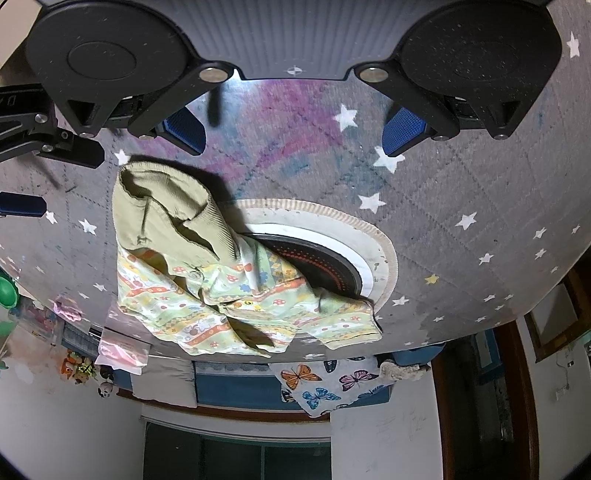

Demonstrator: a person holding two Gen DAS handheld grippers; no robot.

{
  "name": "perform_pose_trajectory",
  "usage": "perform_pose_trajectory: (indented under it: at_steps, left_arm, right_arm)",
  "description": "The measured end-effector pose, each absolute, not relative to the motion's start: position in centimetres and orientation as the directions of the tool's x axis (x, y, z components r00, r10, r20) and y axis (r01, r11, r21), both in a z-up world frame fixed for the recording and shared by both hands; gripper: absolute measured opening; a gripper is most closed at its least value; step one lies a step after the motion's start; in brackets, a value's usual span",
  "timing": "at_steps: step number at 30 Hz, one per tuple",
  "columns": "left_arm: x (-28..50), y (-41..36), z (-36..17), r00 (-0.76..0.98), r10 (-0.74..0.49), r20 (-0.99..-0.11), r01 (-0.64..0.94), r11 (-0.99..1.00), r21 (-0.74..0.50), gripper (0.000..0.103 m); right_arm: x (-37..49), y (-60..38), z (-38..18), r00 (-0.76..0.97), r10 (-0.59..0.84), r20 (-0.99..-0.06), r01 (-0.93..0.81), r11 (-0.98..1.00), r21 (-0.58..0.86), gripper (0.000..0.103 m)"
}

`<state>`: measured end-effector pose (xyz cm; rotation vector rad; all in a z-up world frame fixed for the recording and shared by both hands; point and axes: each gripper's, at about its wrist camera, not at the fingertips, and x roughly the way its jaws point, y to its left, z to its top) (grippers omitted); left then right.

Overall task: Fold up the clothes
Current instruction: 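Approach the crumpled striped shirt with both grippers open, then grasp the shirt edge with the right gripper and lift it up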

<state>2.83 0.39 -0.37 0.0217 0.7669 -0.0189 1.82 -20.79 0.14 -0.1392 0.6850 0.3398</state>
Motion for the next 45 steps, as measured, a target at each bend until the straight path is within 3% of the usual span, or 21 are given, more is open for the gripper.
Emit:
perform_pose_trajectory:
  at_steps: [32,45]
  left_arm:
    - [7.9,1.6,0.6,0.725,0.005,-0.688,0.004,1.000,0.012,0.103]
    - [10.4,3.6,-0.4,0.705,0.008,-0.709,-0.037,0.999,-0.025,0.103]
  right_arm:
    - [9.6,-20.5,2.3,0.729,0.251,-0.637,-0.357,0.933,-0.041,0.103]
    - [20.3,-18.5,3.9,0.726,0.232,-0.648,-0.367,0.927,-0.080,0.092]
